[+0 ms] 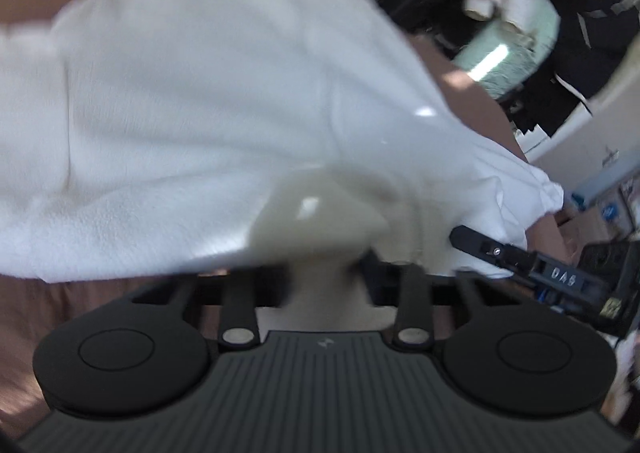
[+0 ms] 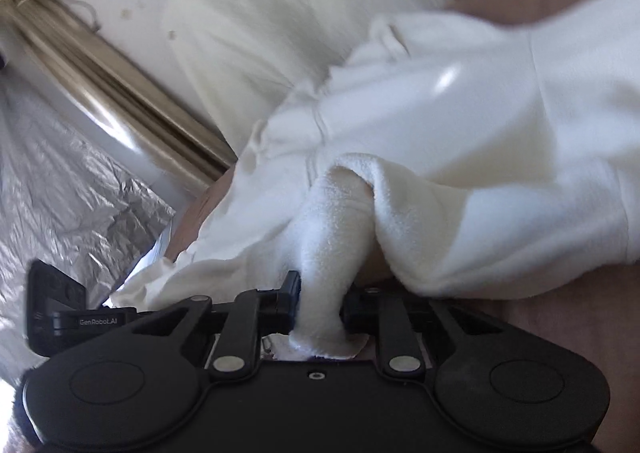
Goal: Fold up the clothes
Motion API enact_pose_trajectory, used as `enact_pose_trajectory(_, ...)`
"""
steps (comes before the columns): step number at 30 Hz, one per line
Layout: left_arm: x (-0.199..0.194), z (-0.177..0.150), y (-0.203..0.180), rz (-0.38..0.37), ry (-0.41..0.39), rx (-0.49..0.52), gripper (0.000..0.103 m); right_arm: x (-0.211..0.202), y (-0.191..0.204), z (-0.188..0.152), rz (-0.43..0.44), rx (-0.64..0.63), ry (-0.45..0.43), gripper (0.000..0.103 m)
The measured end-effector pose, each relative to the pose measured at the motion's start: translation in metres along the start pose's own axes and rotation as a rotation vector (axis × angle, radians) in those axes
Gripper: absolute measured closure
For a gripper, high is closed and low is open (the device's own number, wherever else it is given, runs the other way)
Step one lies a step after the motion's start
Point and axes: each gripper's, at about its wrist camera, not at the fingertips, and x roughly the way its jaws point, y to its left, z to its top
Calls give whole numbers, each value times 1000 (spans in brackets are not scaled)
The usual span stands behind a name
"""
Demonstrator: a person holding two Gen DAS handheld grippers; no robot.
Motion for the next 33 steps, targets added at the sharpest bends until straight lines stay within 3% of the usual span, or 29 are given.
enact_pose_trajectory(4, -20, -10, 1, 1, -35, -55, 85, -16, 13, -2, 48, 9, 20, 83)
enact_pose_trajectory(7, -34, -20, -3, 23, -44, -50, 85, -28, 22, -8, 24, -6, 63, 84)
enact_pose_trajectory(10, -50, -30, -12, 76, -68, -35, 85, -38, 32, -12, 11, -29, 49, 87)
enact_pose_trajectory(14, -89, -34, -35, 191, -218, 13, 94, -53, 63, -6, -9, -135, -36, 87)
enact_pose_trajectory(17, -123, -36, -51, 213, -302, 51, 100, -63, 83, 1, -12, -208, -62, 87)
enact_pose_trajectory(20, -127, -46, -50, 209, -255, 25, 100, -57, 78, -4, -75, -226, 33, 87)
enact_pose_trajectory(23, -98, -60, -37, 258, -129, -27, 99, -46, 62, -14, -121, -172, 126, 88)
enact_pose_trajectory(26, -71, -68, -16, 252, -39, -99, 98, -39, 50, -21, -160, -134, 181, 88)
enact_pose_trajectory(28, -67, -68, -8, 241, -17, -132, 93, -34, 42, -25, -186, -108, 218, 88)
enact_pose_trajectory(30, -66, -68, -4, 237, -7, -149, 82, -30, 35, -30, -209, -84, 251, 87)
enact_pose_trajectory(32, -67, -67, -5, 245, -23, -143, 56, -32, 33, -29, -205, -70, 253, 84)
enact_pose_trajectory(33, -67, -67, -6, 249, -27, -140, 53, -33, 31, -30, -202, -55, 254, 77)
